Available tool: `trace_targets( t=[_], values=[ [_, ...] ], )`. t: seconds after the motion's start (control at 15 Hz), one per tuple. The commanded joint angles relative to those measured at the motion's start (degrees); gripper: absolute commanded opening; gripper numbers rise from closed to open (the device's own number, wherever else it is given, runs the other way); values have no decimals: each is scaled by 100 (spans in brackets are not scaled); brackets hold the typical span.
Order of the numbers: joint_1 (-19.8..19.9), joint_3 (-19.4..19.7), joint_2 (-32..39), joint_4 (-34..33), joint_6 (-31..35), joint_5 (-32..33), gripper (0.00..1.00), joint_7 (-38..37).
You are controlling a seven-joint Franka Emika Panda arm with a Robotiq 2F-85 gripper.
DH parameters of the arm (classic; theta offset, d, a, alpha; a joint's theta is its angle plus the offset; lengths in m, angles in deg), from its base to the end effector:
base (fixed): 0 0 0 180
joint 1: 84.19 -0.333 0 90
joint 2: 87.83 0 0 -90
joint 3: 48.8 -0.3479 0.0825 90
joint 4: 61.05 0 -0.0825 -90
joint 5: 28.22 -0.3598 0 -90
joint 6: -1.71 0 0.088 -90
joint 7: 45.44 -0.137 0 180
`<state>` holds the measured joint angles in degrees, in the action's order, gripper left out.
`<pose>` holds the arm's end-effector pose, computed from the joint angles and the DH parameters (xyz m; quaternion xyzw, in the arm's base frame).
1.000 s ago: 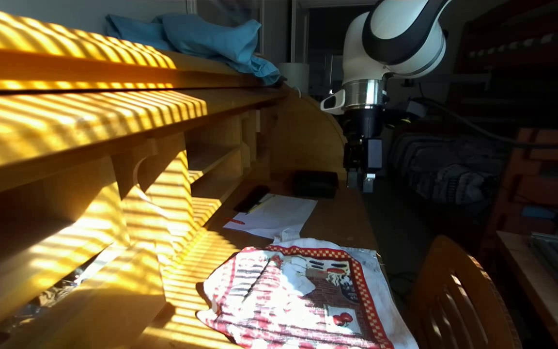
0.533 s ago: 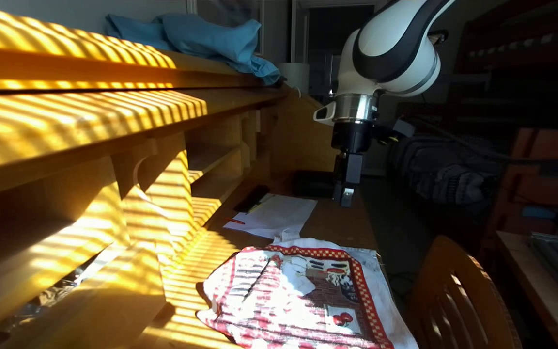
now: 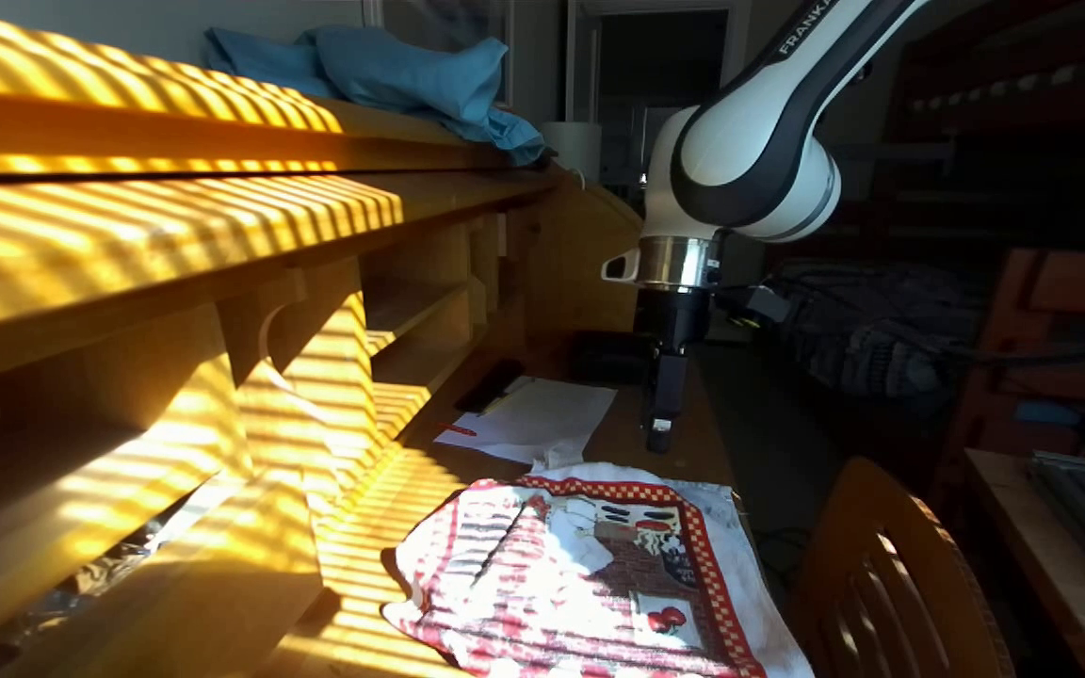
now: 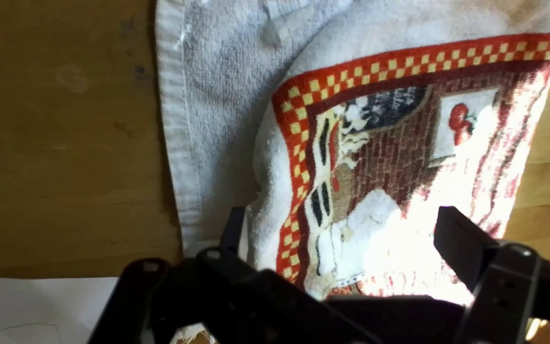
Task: Unfold the white and red towel and lay it out.
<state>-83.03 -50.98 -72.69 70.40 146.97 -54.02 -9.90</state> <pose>0.5226 0.0119 0.2538 -0.9830 -0.1294 -0.0270 0.1277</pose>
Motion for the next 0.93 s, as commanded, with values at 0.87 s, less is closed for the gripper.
trace_targets(
  t=[0.87],
  values=[
    [927, -858, 952, -550, 505, -301, 97, 139]
  ],
)
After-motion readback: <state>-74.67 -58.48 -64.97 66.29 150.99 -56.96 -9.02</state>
